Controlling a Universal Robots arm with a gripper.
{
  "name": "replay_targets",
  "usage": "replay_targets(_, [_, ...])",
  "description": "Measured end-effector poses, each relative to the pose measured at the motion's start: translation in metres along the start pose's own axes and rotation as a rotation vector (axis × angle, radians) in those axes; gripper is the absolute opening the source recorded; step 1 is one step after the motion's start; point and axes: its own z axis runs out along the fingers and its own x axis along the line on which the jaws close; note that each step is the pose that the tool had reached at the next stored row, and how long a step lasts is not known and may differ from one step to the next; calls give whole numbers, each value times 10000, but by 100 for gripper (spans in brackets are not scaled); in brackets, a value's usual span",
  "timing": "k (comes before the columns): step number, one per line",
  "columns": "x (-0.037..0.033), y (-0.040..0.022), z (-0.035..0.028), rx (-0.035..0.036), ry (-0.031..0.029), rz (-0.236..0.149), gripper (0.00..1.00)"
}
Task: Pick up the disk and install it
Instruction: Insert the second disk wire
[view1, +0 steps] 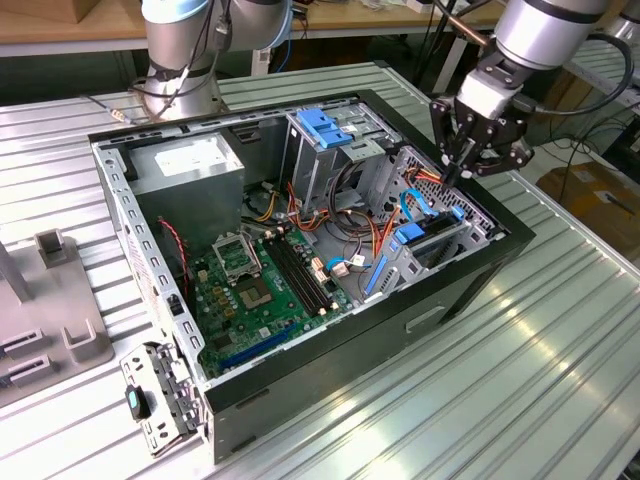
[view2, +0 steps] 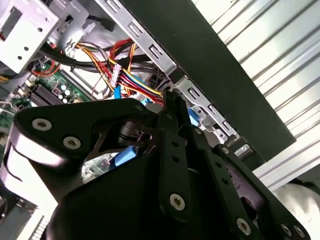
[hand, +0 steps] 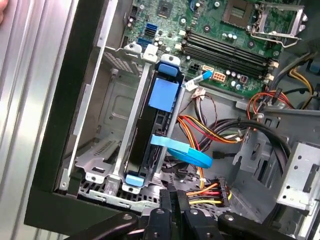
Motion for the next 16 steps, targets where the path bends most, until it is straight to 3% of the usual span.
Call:
replay_targets(3, [0, 1, 6, 6, 46, 468, 16])
replay_targets(11, [-9, 35, 18, 10, 64, 658, 16])
replay_targets(16, [-8, 37, 33, 23, 148, 1520, 16])
